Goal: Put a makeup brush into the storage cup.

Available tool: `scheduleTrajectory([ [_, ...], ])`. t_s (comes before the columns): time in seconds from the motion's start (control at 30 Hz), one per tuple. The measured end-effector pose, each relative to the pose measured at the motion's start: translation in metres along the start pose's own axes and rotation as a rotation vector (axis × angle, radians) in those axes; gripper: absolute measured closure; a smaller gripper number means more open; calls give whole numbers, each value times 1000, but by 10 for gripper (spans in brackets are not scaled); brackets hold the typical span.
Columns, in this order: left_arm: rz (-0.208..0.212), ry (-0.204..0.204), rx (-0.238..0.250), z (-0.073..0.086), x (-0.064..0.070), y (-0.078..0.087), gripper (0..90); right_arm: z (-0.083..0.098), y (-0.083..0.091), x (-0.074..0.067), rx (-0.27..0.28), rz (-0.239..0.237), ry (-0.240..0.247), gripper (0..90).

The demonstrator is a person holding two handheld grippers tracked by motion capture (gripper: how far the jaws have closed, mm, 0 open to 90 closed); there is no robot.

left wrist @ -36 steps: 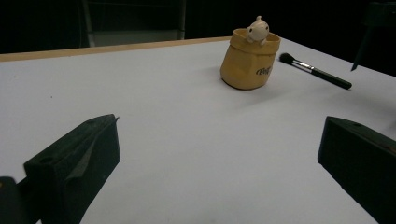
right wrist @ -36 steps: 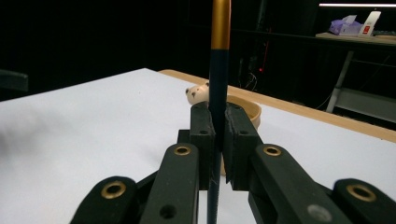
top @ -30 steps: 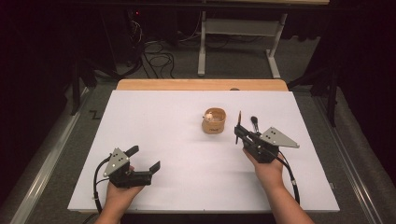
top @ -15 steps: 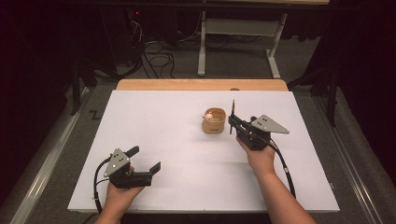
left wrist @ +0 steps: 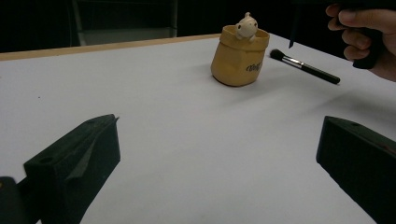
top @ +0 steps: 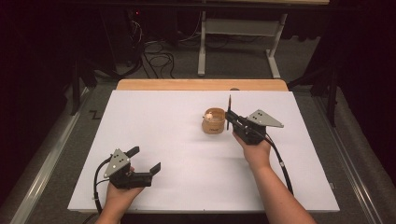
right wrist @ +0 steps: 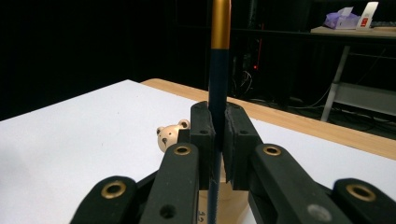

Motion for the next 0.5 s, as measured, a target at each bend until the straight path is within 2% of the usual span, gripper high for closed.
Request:
scheduleTrajectory([
  [0.07, 2, -1, -3, 1, 0, 0, 6, -2, -1, 0, 1, -2, 13, 849],
  [0.5, 6, 1, -5, 1, 0, 0, 5, -17, -7, -2, 15, 4, 19, 848],
])
Point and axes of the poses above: each handheld gripper's, and its own axes: y roughly backward along the jaws, z roughly out of its underside, x roughly to its right, the point moved 10 cm from there along -y, roughly forward along the jaws, and after that the axes turned 13 degrees about -y, right-handed, at the moved point
